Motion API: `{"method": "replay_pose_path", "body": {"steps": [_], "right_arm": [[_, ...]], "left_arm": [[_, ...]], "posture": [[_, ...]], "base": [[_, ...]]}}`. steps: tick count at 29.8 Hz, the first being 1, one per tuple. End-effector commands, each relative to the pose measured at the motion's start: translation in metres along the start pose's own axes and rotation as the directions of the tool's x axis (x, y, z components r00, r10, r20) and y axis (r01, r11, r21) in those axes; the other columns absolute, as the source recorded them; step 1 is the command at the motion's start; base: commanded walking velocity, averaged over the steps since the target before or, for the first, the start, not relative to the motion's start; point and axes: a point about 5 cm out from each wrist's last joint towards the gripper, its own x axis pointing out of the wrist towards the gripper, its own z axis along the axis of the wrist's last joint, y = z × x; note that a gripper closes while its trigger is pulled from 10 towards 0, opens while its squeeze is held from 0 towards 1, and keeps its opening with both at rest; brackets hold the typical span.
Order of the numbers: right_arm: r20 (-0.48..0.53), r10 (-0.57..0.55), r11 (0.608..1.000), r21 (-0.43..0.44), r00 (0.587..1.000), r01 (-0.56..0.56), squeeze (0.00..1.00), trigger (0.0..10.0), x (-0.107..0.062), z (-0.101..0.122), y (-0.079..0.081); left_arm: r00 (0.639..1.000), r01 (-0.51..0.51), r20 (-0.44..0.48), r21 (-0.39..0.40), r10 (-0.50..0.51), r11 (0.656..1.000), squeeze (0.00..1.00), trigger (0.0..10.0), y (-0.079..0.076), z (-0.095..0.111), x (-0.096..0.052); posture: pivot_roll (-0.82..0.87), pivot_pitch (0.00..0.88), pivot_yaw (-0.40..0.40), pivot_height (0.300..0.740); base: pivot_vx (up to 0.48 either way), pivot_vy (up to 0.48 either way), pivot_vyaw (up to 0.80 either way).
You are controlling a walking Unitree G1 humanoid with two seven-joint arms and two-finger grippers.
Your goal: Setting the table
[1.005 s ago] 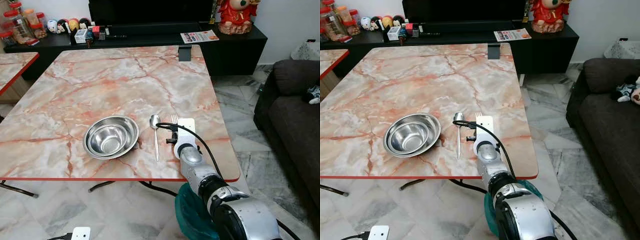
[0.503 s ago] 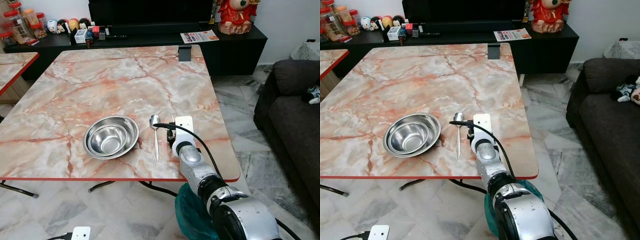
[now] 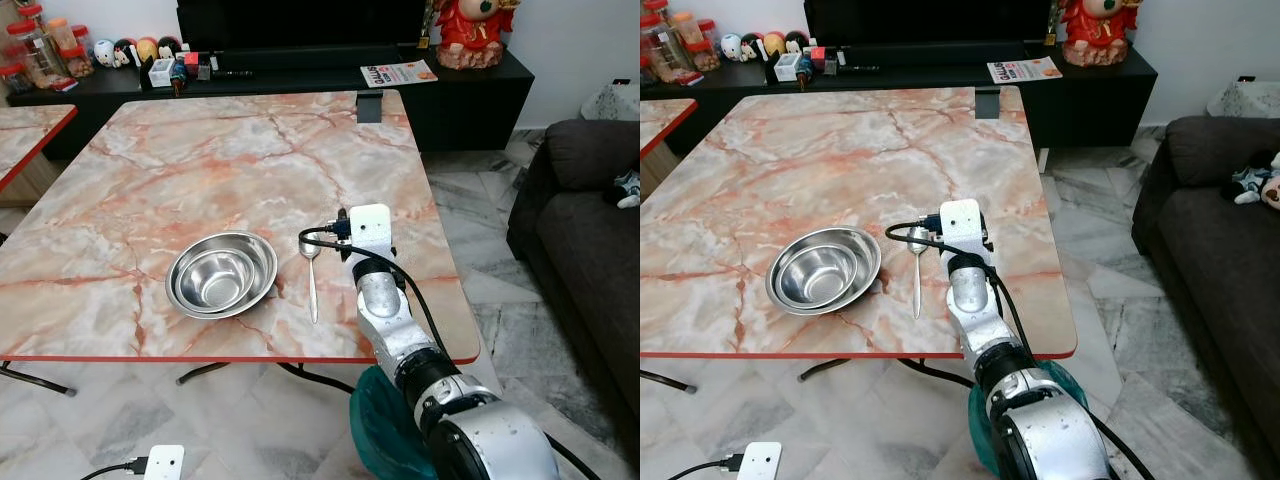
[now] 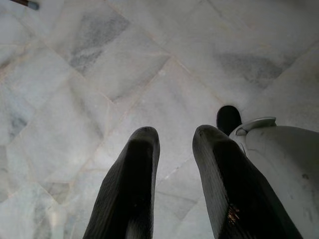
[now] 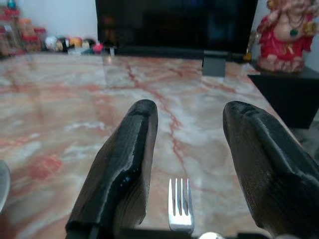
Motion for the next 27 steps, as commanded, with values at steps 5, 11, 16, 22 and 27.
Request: {"method": "replay_pose_path", "body": {"steps": [5, 11, 16, 22, 27], "right_arm": [[-0.027, 0.03, 1.0, 0.0, 0.999, -0.03, 0.0, 10.0, -0.017, -0.019, -0.001], [-0.067, -0.003, 0.999, 0.036, 0.998, 0.006, 0.0, 10.0, -0.025, -0.03, -0.012], [0.022, -0.029, 0.999, 0.024, 0.999, 0.028, 0.0, 10.0, -0.019, -0.016, -0.021], [0.119, -0.01, 0.999, 0.036, 0.993, 0.005, 0.0, 10.0, -0.013, 0.003, -0.024], [0.126, -0.013, 1.0, 0.028, 0.992, 0.01, 0.0, 10.0, -0.013, 0.005, -0.025]], "left_arm": [[1.0, -0.001, -0.01, -0.017, 0.0, 1.0, 0.0, 10.0, -0.001, -0.004, -0.001], [1.0, 0.013, -0.016, -0.019, -0.013, 1.0, 0.0, 10.0, -0.005, -0.006, -0.002], [1.0, 0.011, -0.012, -0.022, -0.011, 1.0, 0.0, 10.0, -0.005, -0.005, -0.001], [1.0, 0.01, -0.003, -0.021, -0.01, 1.0, 0.0, 10.0, -0.004, -0.002, 0.0], [1.0, 0.01, 0.003, -0.022, -0.01, 1.0, 0.0, 10.0, -0.003, 0.001, 0.0]], "posture": [[0.02, 0.029, 0.051, 0.74], [0.02, 0.022, 0.043, 0.74], [0.02, 0.011, 0.039, 0.74], [0.01, 0.002, 0.045, 0.74], [0.02, 0.007, 0.045, 0.74]], "base": [[0.0, 0.0, 0.0], [0.0, 0.268, 0.0], [0.0, 0.304, 0.0], [0.0, 0.326, 0.0], [0.0, 0.341, 0.0]]}}
